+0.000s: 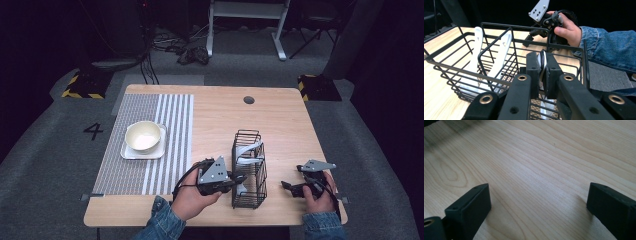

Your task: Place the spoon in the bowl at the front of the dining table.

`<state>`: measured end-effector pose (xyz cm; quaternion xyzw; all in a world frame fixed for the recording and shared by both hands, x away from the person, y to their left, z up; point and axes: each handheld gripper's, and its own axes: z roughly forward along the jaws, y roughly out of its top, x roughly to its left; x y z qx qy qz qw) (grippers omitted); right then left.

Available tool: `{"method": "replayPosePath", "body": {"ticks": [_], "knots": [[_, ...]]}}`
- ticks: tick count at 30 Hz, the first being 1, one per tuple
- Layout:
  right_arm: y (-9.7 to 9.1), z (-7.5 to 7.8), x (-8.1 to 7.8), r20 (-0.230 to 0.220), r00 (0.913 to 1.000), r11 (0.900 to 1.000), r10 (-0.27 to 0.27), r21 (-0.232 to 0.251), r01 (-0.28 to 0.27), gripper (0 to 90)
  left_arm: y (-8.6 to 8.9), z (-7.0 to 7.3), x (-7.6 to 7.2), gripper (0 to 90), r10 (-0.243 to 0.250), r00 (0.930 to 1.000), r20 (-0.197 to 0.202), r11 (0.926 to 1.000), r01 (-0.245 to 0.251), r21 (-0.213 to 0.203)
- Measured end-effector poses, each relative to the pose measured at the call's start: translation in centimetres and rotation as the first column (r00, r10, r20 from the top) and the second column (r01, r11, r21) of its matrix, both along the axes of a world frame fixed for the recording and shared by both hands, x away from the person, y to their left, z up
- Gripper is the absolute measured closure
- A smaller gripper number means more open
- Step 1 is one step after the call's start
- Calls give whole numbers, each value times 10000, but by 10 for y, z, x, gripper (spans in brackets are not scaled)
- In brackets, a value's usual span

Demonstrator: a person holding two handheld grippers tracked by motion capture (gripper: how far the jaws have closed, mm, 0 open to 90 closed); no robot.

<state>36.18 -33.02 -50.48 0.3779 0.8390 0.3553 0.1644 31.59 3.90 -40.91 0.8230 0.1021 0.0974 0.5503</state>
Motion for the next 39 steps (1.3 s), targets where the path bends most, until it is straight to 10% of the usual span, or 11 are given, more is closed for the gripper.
{"method": "replayPosePath", "body": {"ticks": [39], "knots": [[0,0,0,6,10000,10000,2,-1,-2,54,1,74,1,848,-645,9975,290,9893,677,-1295]]}}
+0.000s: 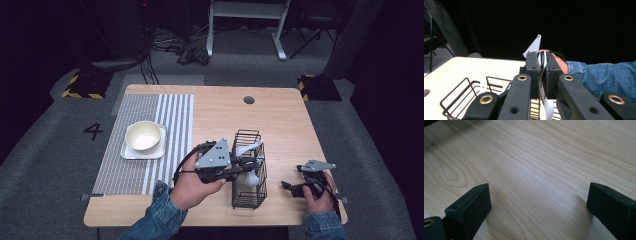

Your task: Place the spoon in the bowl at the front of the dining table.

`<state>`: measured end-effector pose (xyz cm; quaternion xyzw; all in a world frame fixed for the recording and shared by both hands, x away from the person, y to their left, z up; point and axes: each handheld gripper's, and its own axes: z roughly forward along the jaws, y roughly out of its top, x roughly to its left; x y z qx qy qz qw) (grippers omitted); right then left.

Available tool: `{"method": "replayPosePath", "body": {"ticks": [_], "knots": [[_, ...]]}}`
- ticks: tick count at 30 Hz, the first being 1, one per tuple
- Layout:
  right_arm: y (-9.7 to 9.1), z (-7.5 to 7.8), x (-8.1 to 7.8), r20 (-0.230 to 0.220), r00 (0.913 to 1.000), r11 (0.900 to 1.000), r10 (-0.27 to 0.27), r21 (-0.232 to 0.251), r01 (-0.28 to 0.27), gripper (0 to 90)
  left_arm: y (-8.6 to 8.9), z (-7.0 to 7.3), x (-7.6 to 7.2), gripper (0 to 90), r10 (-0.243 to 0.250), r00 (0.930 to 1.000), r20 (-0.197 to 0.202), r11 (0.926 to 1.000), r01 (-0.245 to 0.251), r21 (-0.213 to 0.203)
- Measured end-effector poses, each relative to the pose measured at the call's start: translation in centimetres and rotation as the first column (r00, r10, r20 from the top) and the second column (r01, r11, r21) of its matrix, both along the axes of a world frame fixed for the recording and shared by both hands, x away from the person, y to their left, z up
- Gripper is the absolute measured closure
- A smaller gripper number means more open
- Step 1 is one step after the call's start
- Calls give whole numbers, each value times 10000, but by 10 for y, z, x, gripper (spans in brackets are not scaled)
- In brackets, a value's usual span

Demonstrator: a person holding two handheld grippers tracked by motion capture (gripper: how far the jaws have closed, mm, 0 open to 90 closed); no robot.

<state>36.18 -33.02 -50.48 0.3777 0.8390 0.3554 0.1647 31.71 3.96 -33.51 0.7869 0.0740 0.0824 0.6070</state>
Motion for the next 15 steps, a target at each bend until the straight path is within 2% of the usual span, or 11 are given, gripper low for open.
{"method": "replayPosePath", "body": {"ticks": [2,8,15], "knots": [[0,0,0,4,10000,10000,-4,-4,4,54,1,6,0,848,-210,9997,-157,9997,207,-151],[0,0,0,-5,10000,10000,0,-1,0,54,-1,10,-2,848,-292,9996,-9,9995,292,-89],[0,0,-1,13,10000,10000,64,-20,-64,55,4,10,3,848,-74,9999,-133,9997,71,-212]]}}
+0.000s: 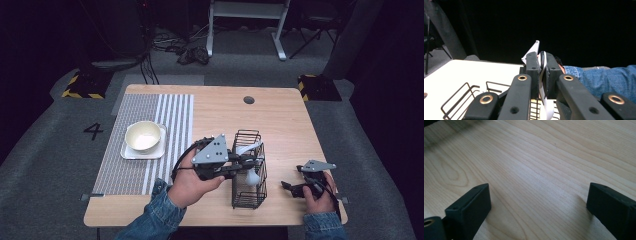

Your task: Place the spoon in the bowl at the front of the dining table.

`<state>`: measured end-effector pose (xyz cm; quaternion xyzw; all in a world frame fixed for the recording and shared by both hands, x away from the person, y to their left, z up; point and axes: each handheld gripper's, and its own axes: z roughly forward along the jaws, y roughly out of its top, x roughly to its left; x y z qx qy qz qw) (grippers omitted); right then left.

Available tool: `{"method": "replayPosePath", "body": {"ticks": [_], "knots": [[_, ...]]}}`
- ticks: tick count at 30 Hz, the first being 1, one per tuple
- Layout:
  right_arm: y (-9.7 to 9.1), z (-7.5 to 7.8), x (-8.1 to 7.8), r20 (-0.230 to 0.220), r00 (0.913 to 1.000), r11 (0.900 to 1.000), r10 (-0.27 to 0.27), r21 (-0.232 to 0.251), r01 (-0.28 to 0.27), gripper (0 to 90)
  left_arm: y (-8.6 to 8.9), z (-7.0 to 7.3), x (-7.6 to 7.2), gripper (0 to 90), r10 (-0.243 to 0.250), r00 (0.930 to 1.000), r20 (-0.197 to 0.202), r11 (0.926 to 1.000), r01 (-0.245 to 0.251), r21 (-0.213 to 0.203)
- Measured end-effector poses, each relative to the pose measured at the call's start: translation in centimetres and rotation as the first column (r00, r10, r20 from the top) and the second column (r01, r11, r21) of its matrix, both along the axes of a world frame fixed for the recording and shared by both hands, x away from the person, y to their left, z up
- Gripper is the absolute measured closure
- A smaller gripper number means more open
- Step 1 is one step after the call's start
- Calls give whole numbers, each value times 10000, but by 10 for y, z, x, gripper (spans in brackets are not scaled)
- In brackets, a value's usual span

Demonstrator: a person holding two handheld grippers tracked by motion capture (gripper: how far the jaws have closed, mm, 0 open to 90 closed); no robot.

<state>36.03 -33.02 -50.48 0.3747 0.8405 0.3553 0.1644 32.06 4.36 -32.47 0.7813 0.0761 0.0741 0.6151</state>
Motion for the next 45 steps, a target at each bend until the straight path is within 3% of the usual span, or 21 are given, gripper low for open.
{"method": "replayPosePath", "body": {"ticks": [4,8,11,12,18,23,34,35,36,37,38,39,45], "knots": [[0,0,0,-11,10000,10000,29,7,-29,55,2,4,0,848,154,9998,102,9998,-153,-85],[0,0,0,-9,10000,10000,28,4,-28,55,13,6,-1,848,715,9970,293,9974,-714,-38],[0,0,0,-9,10000,10000,30,4,-30,55,26,7,2,848,1092,9938,206,9940,-1090,-105],[0,0,0,-9,10000,10000,31,2,-31,55,33,7,4,848,1361,9905,183,9906,-1358,-158],[0,0,0,-23,10000,10000,25,9,-25,54,48,7,5,848,1836,9827,265,9830,-1834,-66],[0,0,0,-26,10000,10000,23,9,-23,54,62,6,8,848,2399,9702,349,9708,-2398,-56],[0,0,0,-27,10000,10000,25,10,-25,54,93,4,18,847,3840,9219,514,9233,-3839,-114],[0,0,0,-24,10000,10000,27,7,-27,54,98,2,20,848,4096,9108,513,9121,-4098,-79],[0,0,0,-24,10000,10000,27,7,-27,54,98,2,20,847,4096,9108,513,9121,-4098,-79],[0,0,0,-25,10000,10000,25,9,-25,54,101,1,22,847,4206,9057,530,9070,-4210,-41],[0,0,0,-27,10000,10000,23,10,-23,54,107,-1,24,848,4477,8928,492,8940,-4481,-21],[0,0,0,-27,10000,10000,23,9,-23,54,107,-1,24,848,4477,8928,492,8940,-4481,-21],[0,0,0,-26,10000,10000,23,9,-23,54,129,-6,31,847,5291,8478,361,8485,-5291,-106]]}}
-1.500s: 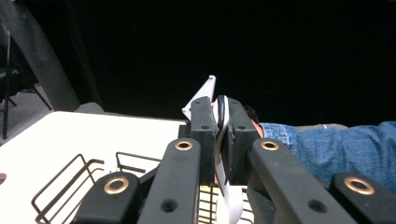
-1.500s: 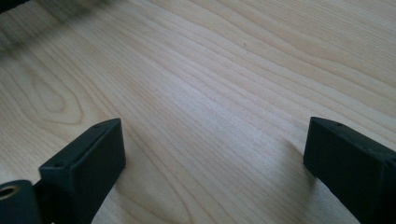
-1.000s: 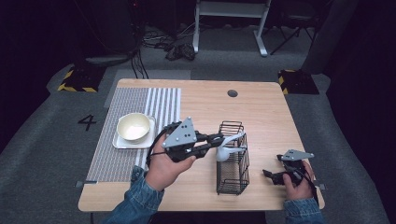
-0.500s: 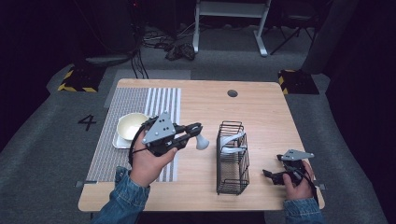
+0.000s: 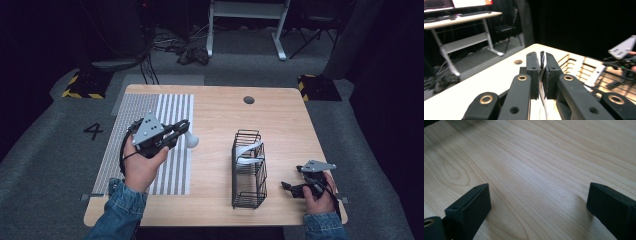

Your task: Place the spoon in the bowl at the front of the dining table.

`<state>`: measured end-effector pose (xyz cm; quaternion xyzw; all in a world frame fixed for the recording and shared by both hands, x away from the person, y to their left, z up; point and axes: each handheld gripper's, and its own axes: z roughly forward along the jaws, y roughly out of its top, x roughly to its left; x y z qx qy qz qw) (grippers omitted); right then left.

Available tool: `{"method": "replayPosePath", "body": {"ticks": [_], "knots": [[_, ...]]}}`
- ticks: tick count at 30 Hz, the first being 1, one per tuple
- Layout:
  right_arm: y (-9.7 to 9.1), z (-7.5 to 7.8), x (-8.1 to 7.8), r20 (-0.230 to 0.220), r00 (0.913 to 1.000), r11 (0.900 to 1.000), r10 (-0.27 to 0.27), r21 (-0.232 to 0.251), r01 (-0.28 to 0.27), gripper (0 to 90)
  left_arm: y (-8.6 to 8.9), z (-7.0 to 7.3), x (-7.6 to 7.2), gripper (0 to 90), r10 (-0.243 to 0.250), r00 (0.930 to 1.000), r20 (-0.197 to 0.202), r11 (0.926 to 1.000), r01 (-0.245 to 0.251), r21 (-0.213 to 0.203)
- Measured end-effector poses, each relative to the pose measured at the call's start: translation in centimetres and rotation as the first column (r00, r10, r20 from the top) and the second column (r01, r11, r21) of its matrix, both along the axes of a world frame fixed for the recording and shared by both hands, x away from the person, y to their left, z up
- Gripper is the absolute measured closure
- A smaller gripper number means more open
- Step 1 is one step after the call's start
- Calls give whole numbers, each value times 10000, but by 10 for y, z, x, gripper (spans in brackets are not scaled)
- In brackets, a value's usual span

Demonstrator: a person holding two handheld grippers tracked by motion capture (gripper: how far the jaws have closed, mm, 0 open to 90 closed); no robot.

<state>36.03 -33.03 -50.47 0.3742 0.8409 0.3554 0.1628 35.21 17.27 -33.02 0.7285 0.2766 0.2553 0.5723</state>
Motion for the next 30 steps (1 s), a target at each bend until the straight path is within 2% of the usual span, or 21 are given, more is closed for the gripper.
{"method": "replayPosePath", "body": {"ticks": [5,10,15,23,28,30], "knots": [[0,0,0,0,10000,10000,-1,0,1,54,16,-3,5,847,744,9972,-103,9971,-742,168],[0,0,0,-1,10000,10000,-1,1,1,54,31,-7,11,848,1437,9896,-108,9894,-1435,224],[0,0,0,2,10000,10000,1,1,-1,54,47,-12,18,848,2234,9746,-163,9747,-2233,87],[0,0,0,2,10000,10000,5,-1,-5,54,65,-17,29,847,3079,9508,-332,9514,-3076,136],[0,0,0,5,10000,10000,2,-1,-2,54,75,-21,36,847,3640,9304,-425,9314,-3634,193],[0,0,0,1,10000,10000,-2,1,2,54,79,-24,39,847,3893,9202,-407,9211,-3885,260]]}}
